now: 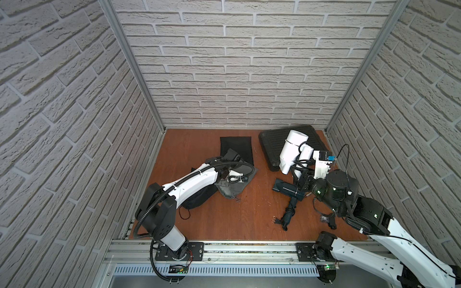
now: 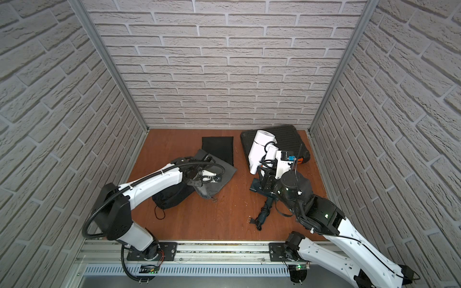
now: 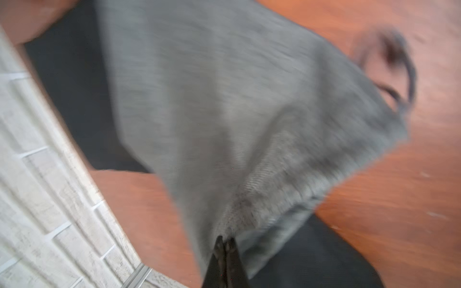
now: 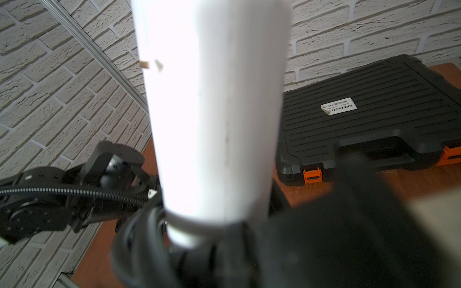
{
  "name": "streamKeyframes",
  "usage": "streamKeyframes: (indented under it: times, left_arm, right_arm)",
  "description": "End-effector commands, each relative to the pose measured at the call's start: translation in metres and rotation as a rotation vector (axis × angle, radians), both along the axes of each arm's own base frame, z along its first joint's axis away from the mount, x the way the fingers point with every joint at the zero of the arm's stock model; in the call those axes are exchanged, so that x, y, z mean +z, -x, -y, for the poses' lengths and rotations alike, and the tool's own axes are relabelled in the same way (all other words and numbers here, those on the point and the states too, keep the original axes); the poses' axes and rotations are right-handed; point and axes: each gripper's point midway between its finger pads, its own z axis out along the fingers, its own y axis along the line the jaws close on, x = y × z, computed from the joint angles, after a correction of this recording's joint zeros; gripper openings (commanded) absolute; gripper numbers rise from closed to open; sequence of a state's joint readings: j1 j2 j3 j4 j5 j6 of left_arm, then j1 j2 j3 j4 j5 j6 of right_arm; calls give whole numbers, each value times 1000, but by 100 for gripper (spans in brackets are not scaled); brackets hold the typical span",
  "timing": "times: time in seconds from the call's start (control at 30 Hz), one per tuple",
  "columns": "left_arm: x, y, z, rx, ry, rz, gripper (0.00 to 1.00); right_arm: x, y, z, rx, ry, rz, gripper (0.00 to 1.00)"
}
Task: Pack away hair dryers
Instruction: Open the drawstring bag at the center of the board, then place the hair dryer in the drawstring bag.
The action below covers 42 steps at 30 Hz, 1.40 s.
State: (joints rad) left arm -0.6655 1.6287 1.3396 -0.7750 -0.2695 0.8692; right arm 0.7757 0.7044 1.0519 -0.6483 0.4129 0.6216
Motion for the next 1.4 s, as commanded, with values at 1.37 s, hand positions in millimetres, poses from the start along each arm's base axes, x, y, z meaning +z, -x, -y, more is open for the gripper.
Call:
streamKeyframes:
  times: [1.37]
  left_arm:
    - [158,-21,-51,805,620,-102,0]
  right_arm:
    - [-16,44,-201,677,-200,-287,3]
